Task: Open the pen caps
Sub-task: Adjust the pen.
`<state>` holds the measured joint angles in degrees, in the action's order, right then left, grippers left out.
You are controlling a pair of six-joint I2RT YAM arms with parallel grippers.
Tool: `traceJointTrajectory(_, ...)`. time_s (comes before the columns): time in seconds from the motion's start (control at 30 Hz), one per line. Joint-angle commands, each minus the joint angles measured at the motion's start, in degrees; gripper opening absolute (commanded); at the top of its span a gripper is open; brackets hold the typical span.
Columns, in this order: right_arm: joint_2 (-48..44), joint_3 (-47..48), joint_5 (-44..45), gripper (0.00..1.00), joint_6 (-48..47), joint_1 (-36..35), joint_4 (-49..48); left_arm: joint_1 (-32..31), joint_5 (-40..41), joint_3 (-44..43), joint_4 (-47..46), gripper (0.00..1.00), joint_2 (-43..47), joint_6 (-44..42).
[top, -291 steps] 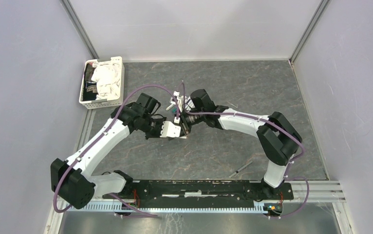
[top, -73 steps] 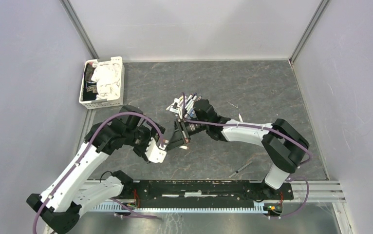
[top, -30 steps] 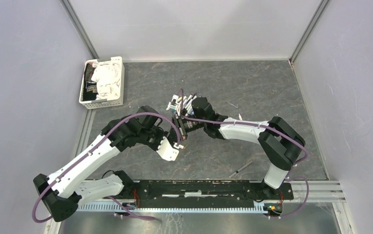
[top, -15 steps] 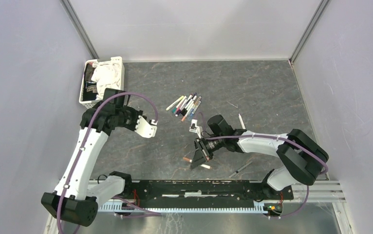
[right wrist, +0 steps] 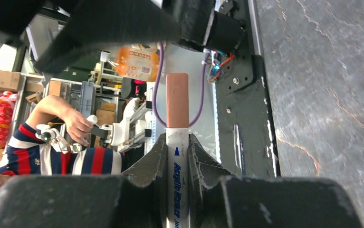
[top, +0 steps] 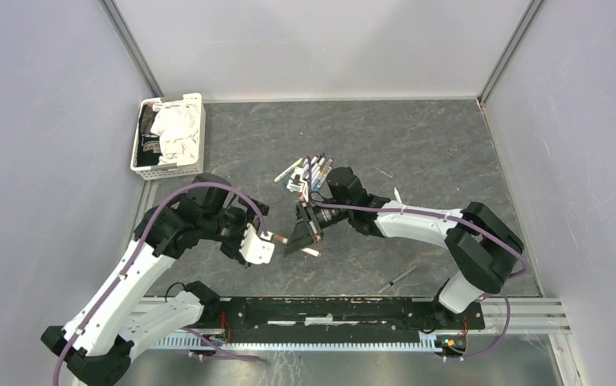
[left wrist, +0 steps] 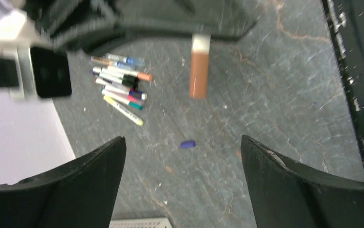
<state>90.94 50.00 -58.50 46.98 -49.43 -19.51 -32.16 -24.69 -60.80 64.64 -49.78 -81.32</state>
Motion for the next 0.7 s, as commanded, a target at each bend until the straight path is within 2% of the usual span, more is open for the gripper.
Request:
traceJointTrajectory(0.0, 3.1, 6.12, -1.9, 0.0, 5.66, -0.86, -6.48, -3.8, -3.45, -2.16, -2.29, 0.99, -2.07, 9.99)
traceJointTrajectory(0.03, 3.59, 6.85, -1.75, 0.0, 5.61, -0.87, -6.36, -4.39, -3.29, -2.29, -2.26, 0.97, -2.48, 10.53)
traceJointTrajectory(0.2, 5.41, 9.09, -1.72, 0.0, 4.95, -0.9, -4.27, -8.21, 0.31, -1.35, -1.9, 0.52, -5.36, 12.87)
traceJointTrajectory(0.27, 5.71, 9.46, -1.47, 0.0, 4.31, -0.94, -3.21, -8.74, 1.36, -1.34, -2.2, 0.43, -6.23, 13.61)
traceJointTrajectory(0.43, 7.16, 10.89, -1.44, 0.0, 3.29, -0.86, -0.69, -10.0, 2.05, -1.84, -3.32, 0.31, -6.74, 14.2)
traceJointTrajectory(0.47, 7.36, 11.5, -1.34, 0.03, 2.82, -0.94, 0.23, -10.29, 2.28, -1.94, -3.25, 0.27, -6.88, 14.39)
traceJointTrajectory(0.5, 7.36, 12.02, -1.14, 0.13, 2.19, -0.87, 1.03, -10.56, 2.65, -1.96, -3.27, 0.21, -7.03, 14.69)
traceJointTrajectory(0.53, 7.3, 12.39, -0.73, 0.28, 1.02, -0.71, 2.48, -10.71, 2.82, -1.88, -3.27, 0.1, -7.13, 15.02)
traceJointTrajectory(0.57, 6.72, 12.49, -0.25, 0.36, -0.34, -0.4, 3.8, -10.73, 3.04, -1.8, -3.36, 0.03, -7.28, 16.02)
traceJointTrajectory(0.63, 4.42, 12.84, 2.46, 0.5, -6.78, 1.22, 10.58, -10.73, 3.55, -1.63, -3.71, 0.02, -7.71, 19.33)
traceJointTrajectory(0.67, 2.53, 12.85, 4.34, 0.53, -10.64, 2.07, 14.33, -10.66, 3.65, -1.54, -4.07, 0.02, -7.81, 21.87)
